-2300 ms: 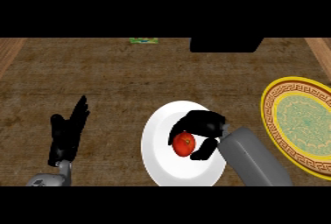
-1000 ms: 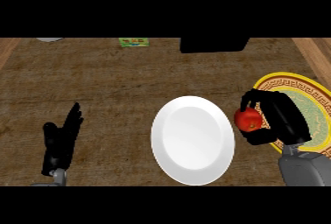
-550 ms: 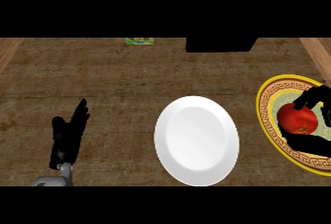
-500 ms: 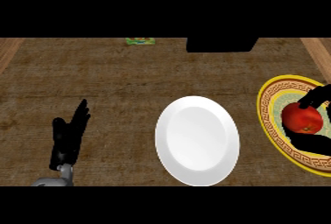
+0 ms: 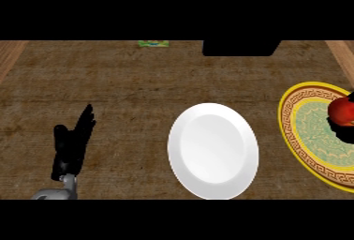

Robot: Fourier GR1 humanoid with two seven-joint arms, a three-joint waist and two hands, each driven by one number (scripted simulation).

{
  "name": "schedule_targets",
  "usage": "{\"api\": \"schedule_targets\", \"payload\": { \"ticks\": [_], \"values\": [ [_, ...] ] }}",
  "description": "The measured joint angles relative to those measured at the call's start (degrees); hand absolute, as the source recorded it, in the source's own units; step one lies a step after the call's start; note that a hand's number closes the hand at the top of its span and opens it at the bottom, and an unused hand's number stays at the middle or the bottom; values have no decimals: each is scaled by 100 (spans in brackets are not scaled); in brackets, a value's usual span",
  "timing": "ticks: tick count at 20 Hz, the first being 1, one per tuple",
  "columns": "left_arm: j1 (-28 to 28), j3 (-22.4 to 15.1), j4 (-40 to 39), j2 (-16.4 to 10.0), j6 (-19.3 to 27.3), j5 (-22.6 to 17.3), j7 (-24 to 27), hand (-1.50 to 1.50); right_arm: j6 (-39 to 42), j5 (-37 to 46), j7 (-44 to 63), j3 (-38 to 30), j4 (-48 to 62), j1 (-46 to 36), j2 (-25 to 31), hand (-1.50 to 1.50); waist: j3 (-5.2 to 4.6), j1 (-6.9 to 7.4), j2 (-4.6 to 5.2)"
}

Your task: Pick the tomato from the plate and place it in the plate

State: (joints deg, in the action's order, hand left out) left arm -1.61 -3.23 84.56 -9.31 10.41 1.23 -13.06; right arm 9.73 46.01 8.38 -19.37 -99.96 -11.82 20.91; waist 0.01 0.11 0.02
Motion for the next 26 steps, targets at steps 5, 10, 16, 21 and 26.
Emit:
{"api": "schedule_targets", "payload": {
  "ticks": [5, 10, 16, 21, 26],
  "values": [
    [105, -11, 66, 54, -19, 85, 27, 0, -206, 78, -408, -125, 1037, -176, 256, 150, -1, 14, 3],
    [2, 53, 141, 15, -96, 53, -113, 0, -30, 27, -850, -133, 2192, -316, 519, 150, 1, 37, 11],
    [65, 1, 122, 99, -87, 125, -29, 0, 493, 3, -1206, -26, 3525, -561, 843, -150, 2, 57, 18],
    [24, 93, -64, 102, -157, 111, 84, 0, 839, -187, -1959, -6, 4181, -774, 1159, -150, 3, 38, 14],
    [-27, 134, -140, 130, -97, 152, 119, 0, 984, -1035, -2688, -494, 4326, -965, 949, -150, 4, -10, 1]
  ]
}}
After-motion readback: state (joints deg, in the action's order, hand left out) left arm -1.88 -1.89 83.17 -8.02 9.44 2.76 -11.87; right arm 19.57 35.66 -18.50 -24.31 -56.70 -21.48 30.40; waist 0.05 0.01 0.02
